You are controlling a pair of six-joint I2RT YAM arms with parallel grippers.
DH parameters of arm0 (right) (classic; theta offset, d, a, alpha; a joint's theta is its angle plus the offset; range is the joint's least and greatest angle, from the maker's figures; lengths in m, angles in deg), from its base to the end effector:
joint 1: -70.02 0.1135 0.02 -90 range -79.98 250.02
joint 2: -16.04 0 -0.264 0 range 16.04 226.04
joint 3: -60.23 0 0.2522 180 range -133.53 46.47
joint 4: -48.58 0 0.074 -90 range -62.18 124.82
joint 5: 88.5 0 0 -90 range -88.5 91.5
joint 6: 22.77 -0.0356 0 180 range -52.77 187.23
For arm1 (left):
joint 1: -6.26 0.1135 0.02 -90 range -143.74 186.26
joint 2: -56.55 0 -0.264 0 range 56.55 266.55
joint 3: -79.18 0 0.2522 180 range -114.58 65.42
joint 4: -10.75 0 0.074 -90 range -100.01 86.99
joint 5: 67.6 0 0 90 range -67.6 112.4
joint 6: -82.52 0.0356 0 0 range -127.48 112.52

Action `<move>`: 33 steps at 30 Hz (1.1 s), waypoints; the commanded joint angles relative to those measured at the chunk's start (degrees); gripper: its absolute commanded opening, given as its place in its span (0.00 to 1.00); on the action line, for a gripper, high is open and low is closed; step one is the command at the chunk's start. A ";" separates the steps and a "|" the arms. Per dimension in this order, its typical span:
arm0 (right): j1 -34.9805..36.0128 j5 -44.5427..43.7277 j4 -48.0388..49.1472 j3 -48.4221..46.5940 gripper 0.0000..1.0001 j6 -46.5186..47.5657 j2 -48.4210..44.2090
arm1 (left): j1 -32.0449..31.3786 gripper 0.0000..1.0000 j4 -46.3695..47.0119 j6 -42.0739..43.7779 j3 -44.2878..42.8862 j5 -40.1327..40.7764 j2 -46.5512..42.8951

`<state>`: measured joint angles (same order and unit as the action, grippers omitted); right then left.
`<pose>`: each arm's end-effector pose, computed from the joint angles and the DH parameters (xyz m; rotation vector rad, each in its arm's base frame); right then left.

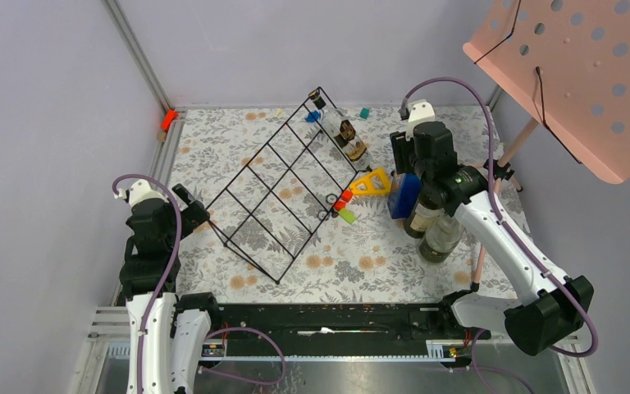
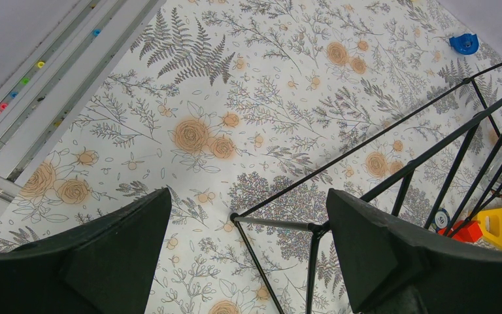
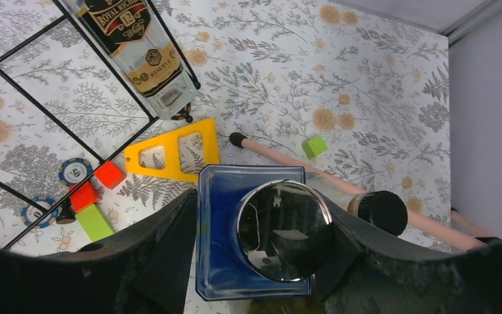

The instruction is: Take the wine bottle off the wine rack

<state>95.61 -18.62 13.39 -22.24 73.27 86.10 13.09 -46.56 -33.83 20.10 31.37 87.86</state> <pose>0.2536 0.1079 0.3743 -0.3072 1.9203 -0.1197 0.1111 0.0189 0.3144 -0.6842 1.9640 -0.0446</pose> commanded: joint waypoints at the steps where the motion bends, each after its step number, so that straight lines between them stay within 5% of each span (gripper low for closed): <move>1: -0.80 -6.65 3.46 0.35 0.06 1.47 -3.35 | 0.29 0.99 3.29 0.80 0.14 -1.00 0.04; 9: -0.89 -4.47 2.79 2.82 0.48 -0.34 -4.57 | 0.29 0.99 3.30 0.82 0.14 -0.97 -0.01; 20: -1.06 -1.12 -0.54 0.79 0.80 -0.64 -5.37 | 0.29 0.99 3.29 0.77 0.14 -0.89 -0.19; 33: -1.09 1.17 -6.86 -6.57 0.94 -0.60 -8.32 | 0.29 0.99 3.00 0.86 -0.14 -0.41 -0.40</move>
<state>94.86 -18.36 8.10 -23.92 72.48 80.57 13.09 -46.58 -33.83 20.10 31.37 87.84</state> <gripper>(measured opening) 0.935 0.989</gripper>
